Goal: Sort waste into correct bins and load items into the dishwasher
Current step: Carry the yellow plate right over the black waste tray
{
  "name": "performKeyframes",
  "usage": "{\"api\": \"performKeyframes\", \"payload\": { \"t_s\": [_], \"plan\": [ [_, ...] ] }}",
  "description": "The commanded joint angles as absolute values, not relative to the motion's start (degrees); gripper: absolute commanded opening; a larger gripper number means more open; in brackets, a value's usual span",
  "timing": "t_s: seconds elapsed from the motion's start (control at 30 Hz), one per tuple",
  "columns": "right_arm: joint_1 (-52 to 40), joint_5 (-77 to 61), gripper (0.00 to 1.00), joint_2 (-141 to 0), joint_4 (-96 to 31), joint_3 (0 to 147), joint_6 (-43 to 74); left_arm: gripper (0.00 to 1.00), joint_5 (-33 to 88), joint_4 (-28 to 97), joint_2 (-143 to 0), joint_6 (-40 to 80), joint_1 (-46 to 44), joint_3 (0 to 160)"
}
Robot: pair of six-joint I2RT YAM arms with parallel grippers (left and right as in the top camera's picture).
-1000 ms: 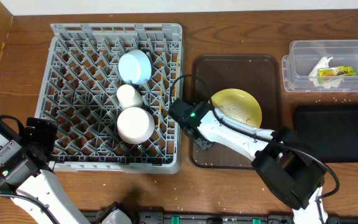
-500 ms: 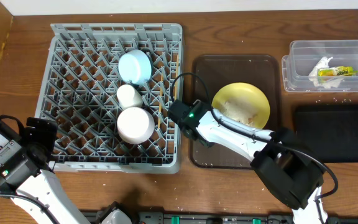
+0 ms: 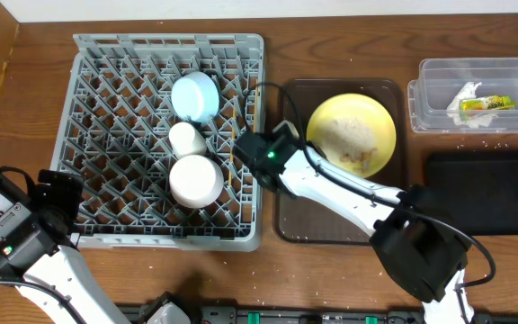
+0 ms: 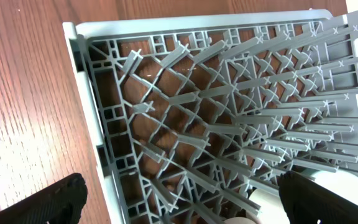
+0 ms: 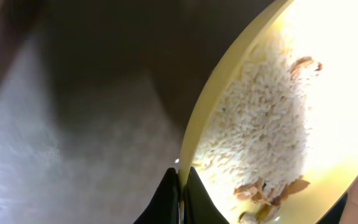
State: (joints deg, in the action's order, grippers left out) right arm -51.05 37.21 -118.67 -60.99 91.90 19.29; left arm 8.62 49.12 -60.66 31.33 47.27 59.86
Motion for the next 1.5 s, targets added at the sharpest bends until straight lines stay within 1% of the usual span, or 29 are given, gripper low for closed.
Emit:
{"api": "performKeyframes", "payload": {
  "t_s": [0.0,0.23,0.5,0.8,1.13,1.47],
  "plan": [
    [-50.09,41.23,0.01,-118.85,-62.87,97.01,24.51,1.0,8.45,49.25,-60.62,31.4,47.62,61.21],
    [-45.89,37.69,0.01,-118.83,-68.82,104.12,28.56,1.0,8.45,49.25,-60.62,31.4,47.62,61.21],
    [-37.54,25.47,0.01,-118.83,-73.95,108.9,30.06,1.0,8.45,49.25,-60.6,31.4,47.62,61.19],
    [-27.24,16.47,0.01,-116.77,-76.71,109.56,33.06,1.0,8.45,49.25,-60.62,31.4,47.62,61.19],
    [-17.28,16.34,0.01,-111.46,-77.62,109.56,36.42,1.0,8.45,49.25,-60.62,31.4,47.62,61.21],
    [-4.4,8.56,0.01,-111.22,-81.87,109.27,36.38,1.0,8.45,49.25,-60.62,31.4,47.62,61.21]
  ]
}}
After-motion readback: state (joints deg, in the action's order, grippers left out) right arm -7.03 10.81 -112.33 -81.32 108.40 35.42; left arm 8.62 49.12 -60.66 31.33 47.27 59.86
